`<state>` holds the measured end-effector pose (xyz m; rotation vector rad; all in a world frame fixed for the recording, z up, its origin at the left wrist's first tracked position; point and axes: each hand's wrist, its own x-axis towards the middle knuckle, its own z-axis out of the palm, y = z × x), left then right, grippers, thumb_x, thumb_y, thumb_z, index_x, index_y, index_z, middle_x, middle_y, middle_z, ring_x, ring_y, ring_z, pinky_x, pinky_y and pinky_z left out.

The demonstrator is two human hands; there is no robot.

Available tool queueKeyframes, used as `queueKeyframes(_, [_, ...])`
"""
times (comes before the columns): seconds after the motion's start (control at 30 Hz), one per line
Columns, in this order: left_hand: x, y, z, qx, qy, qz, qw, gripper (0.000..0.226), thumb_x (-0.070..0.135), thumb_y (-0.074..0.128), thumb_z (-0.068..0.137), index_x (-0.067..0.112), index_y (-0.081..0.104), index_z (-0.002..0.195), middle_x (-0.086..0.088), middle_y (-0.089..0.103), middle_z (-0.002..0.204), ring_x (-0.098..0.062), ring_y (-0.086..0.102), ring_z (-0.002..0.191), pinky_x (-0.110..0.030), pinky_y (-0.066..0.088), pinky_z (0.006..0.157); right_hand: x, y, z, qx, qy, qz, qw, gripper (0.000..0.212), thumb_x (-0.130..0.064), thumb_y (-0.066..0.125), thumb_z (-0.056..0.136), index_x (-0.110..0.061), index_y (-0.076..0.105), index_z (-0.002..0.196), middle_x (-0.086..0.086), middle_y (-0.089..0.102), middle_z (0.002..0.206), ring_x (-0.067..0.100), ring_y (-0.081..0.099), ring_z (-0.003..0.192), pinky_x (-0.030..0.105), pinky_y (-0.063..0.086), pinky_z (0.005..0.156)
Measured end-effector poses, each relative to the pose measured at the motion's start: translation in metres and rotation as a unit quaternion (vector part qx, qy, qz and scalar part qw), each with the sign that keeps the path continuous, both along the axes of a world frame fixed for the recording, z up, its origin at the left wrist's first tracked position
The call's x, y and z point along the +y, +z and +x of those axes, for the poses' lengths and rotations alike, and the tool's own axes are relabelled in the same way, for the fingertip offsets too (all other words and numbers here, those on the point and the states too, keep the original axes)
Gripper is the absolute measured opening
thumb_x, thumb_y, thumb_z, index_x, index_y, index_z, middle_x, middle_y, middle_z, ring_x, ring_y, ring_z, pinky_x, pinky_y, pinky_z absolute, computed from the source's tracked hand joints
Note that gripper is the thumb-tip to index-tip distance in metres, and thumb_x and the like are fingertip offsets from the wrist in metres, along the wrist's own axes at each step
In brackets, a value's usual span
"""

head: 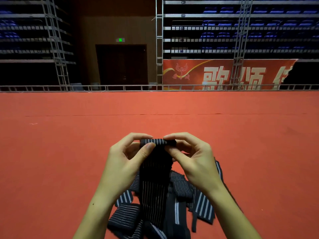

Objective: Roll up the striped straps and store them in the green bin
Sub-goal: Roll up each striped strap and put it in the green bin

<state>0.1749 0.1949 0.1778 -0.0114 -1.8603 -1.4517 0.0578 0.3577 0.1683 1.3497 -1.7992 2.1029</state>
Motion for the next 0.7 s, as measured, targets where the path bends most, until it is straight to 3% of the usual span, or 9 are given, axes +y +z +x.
queueKeyframes(0.1, [0.002, -0.004, 0.001, 0.003, 0.016, 0.002, 1.000, 0.019, 0.029, 0.073, 0.095, 0.018, 0.077, 0.110, -0.007, 0.082, 0.096, -0.018, 0.079, 0.092, -0.028, 0.061, 0.076, -0.004, -0.005, 0.004, -0.009, -0.008, -0.017, 1.000, 0.023, -0.001, 0.075, 0.097, -0.021, 0.080, 0.106, 0.000, 0.081, 0.103, 0.020, 0.077, 0.097, 0.030, 0.059, 0.079])
queueKeyframes(0.3, [0.001, -0.006, 0.004, 0.017, 0.000, 0.022, 1.000, 0.025, 0.015, 0.077, 0.094, 0.016, 0.074, 0.118, -0.008, 0.083, 0.100, -0.022, 0.080, 0.097, -0.032, 0.064, 0.085, -0.006, -0.010, 0.012, -0.019, -0.023, -0.011, 0.999, 0.032, 0.009, 0.071, 0.095, -0.020, 0.079, 0.106, 0.003, 0.080, 0.105, 0.026, 0.076, 0.099, 0.056, 0.064, 0.082])
queueKeyframes(0.4, [0.000, -0.008, 0.007, 0.028, 0.002, 0.023, 0.999, 0.027, 0.008, 0.076, 0.095, 0.015, 0.073, 0.120, -0.009, 0.082, 0.102, -0.022, 0.080, 0.099, -0.030, 0.063, 0.087, -0.004, -0.011, 0.015, -0.034, -0.006, 0.011, 0.999, 0.037, 0.006, 0.071, 0.096, -0.025, 0.075, 0.116, 0.004, 0.079, 0.107, 0.025, 0.077, 0.096, 0.055, 0.064, 0.085])
queueKeyframes(0.57, [-0.003, -0.013, 0.014, 0.028, 0.006, 0.014, 0.999, 0.034, -0.004, 0.074, 0.095, 0.015, 0.072, 0.123, -0.007, 0.081, 0.110, -0.022, 0.079, 0.105, -0.031, 0.062, 0.093, -0.002, -0.012, 0.019, -0.026, 0.007, 0.045, 0.999, 0.025, -0.020, 0.075, 0.100, -0.027, 0.073, 0.124, 0.003, 0.079, 0.100, 0.022, 0.077, 0.094, 0.047, 0.064, 0.084])
queueKeyframes(0.7, [-0.004, -0.015, 0.017, 0.013, 0.006, 0.021, 1.000, 0.037, 0.002, 0.078, 0.093, 0.018, 0.071, 0.126, -0.005, 0.081, 0.110, -0.021, 0.079, 0.105, -0.028, 0.062, 0.090, -0.005, -0.012, 0.020, -0.019, 0.016, 0.024, 0.999, 0.023, -0.017, 0.076, 0.100, -0.025, 0.074, 0.122, 0.007, 0.080, 0.103, 0.031, 0.078, 0.097, 0.061, 0.061, 0.087])
